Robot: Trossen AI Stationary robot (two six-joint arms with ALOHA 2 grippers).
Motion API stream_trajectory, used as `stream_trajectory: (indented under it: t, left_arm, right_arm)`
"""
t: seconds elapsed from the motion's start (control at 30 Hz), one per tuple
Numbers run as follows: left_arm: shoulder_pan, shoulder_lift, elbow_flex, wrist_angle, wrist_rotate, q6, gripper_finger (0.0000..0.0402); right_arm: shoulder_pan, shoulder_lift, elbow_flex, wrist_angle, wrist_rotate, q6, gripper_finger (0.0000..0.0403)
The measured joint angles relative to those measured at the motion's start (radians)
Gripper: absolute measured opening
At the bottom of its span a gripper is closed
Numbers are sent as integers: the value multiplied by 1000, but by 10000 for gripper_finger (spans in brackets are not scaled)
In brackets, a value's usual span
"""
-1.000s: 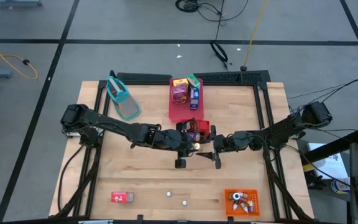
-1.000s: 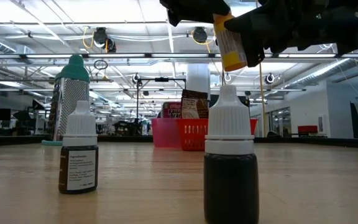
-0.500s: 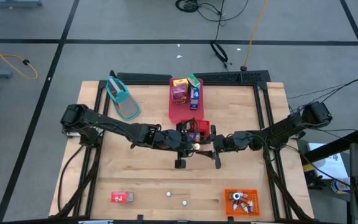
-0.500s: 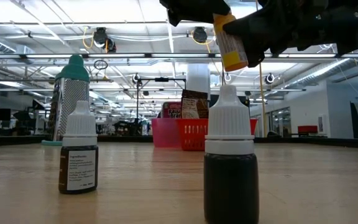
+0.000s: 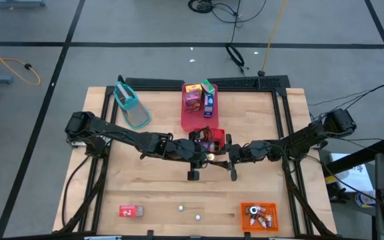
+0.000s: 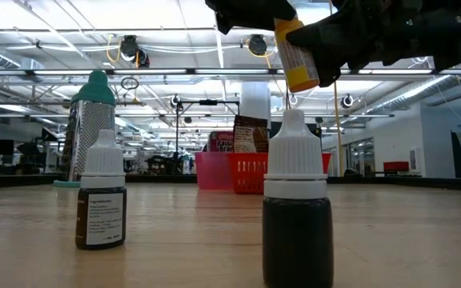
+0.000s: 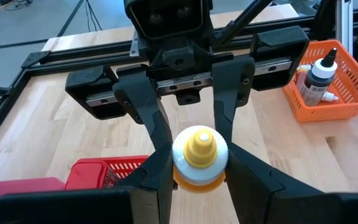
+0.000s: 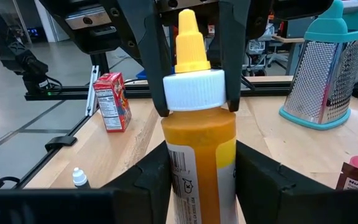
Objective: Pick & Place Kitchen Items
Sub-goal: Put the yellow food coloring bottle into the orange bin
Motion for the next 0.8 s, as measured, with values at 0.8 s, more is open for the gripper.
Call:
stream_trajectory:
  t: [0.8]
  left_arm:
    - [-1,-16,0,-87,-76,45,251]
  right_arm:
    - [0,0,-1,-8,-2,-3,136]
